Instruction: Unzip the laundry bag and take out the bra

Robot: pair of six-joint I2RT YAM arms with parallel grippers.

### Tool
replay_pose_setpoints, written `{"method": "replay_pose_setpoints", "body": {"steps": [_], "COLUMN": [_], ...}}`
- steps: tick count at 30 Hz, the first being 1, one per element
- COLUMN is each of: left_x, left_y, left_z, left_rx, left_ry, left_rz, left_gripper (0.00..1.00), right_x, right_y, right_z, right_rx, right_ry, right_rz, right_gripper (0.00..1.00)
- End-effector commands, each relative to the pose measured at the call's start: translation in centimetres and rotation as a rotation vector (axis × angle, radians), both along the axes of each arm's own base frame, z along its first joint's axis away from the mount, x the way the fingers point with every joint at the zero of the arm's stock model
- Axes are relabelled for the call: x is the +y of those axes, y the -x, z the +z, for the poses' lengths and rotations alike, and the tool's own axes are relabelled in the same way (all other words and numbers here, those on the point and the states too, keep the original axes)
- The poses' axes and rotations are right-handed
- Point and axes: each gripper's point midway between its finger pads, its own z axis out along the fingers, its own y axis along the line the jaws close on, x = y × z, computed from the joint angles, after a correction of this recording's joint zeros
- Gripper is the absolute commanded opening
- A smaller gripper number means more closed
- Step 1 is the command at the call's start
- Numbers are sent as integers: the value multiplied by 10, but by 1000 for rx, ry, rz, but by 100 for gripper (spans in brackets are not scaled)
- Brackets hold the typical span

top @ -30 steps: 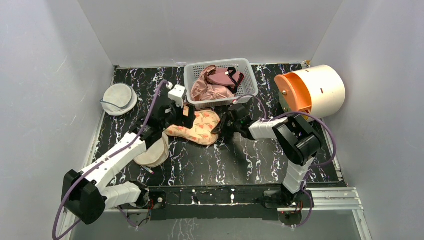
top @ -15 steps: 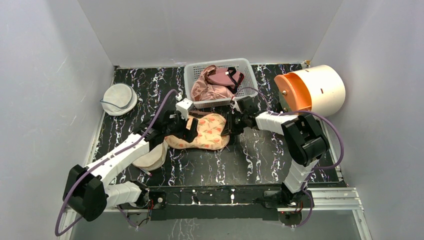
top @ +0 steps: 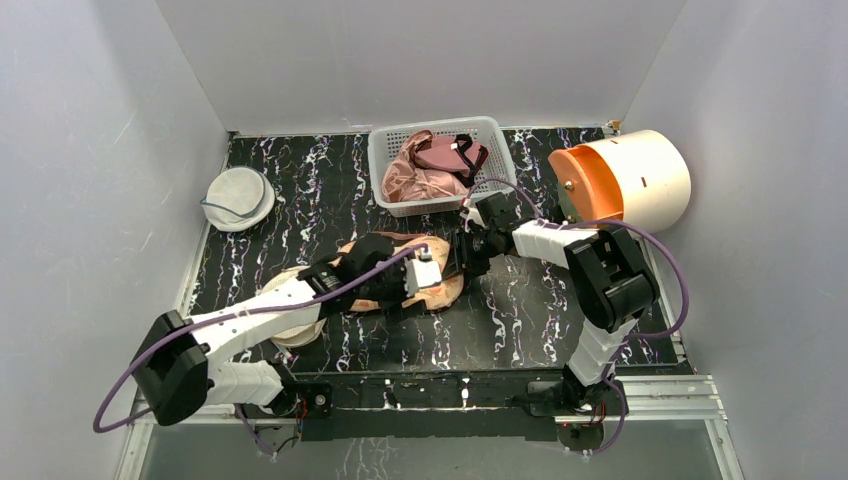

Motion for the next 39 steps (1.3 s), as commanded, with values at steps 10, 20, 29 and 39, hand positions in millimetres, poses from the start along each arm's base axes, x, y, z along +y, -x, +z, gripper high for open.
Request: {"method": "replay_pose_setpoints", "body": {"steps": [10, 20, 29, 39], "left_x": [-30, -62, -58, -56], "left_y": [-17, 3, -28, -36], "left_z": [-31, -53, -65, -42], "left_rx": [-171, -83, -115, -166], "left_ry": [46, 59, -43, -30], "left_rz": [-93, -158, -11, 22], "left_gripper": [77, 75, 47, 0], "right_x": [-62, -117, -114, -96], "right_y": [-37, -17, 27, 15], "right_z": [78, 178, 202, 154], "right_rx": [-323, -740, -971, -828], "right_ry": [230, 85, -158, -89], "right_rz": [-260, -592, -521, -432], "right_gripper": [98, 98, 98, 98]}}
